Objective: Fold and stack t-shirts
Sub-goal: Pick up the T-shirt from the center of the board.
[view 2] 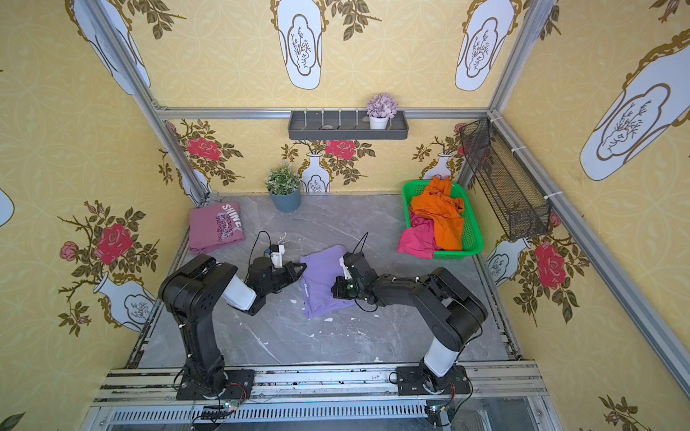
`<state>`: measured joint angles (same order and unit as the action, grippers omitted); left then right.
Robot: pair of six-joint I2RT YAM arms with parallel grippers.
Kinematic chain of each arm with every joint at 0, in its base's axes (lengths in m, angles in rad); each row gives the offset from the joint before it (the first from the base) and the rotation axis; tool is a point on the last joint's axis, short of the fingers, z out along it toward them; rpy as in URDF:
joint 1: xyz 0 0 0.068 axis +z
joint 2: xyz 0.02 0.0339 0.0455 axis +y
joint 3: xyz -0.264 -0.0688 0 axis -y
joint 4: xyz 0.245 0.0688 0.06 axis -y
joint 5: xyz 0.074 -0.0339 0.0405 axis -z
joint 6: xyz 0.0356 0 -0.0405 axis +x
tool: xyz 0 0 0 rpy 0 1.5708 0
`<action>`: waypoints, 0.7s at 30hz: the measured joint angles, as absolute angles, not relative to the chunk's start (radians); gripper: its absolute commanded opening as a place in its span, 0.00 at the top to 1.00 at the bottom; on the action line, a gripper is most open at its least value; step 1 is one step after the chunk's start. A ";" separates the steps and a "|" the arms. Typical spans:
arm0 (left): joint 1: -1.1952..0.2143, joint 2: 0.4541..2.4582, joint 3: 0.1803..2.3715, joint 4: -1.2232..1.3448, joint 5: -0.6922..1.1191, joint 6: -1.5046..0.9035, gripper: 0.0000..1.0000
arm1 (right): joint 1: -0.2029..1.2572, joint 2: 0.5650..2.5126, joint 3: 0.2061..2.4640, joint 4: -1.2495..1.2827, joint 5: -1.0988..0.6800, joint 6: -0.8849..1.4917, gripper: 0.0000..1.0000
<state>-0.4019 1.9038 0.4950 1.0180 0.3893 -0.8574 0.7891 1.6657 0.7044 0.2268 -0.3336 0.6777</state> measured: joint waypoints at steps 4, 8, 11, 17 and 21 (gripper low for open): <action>-0.387 1.758 0.566 0.767 0.345 -0.823 1.00 | 0.799 1.599 0.714 0.186 -0.305 0.657 0.73; -0.331 1.655 0.690 0.584 0.295 -0.768 1.00 | 0.796 1.504 0.733 0.143 -0.270 0.627 0.73; -0.281 1.632 0.778 0.453 0.268 -0.730 1.00 | 0.791 1.448 0.739 0.109 -0.245 0.614 0.73; -0.175 1.639 0.906 0.268 0.247 -0.646 1.00 | 0.775 1.361 0.719 0.056 -0.223 0.594 0.73; -0.089 1.679 0.956 0.204 0.243 -0.619 1.00 | 0.763 1.330 0.688 0.040 -0.204 0.594 0.73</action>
<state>-0.0887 1.6794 0.9562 0.2035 0.2428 -0.6193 0.7631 1.3304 0.6880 0.0402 -0.2043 0.5938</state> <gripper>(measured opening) 0.073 0.270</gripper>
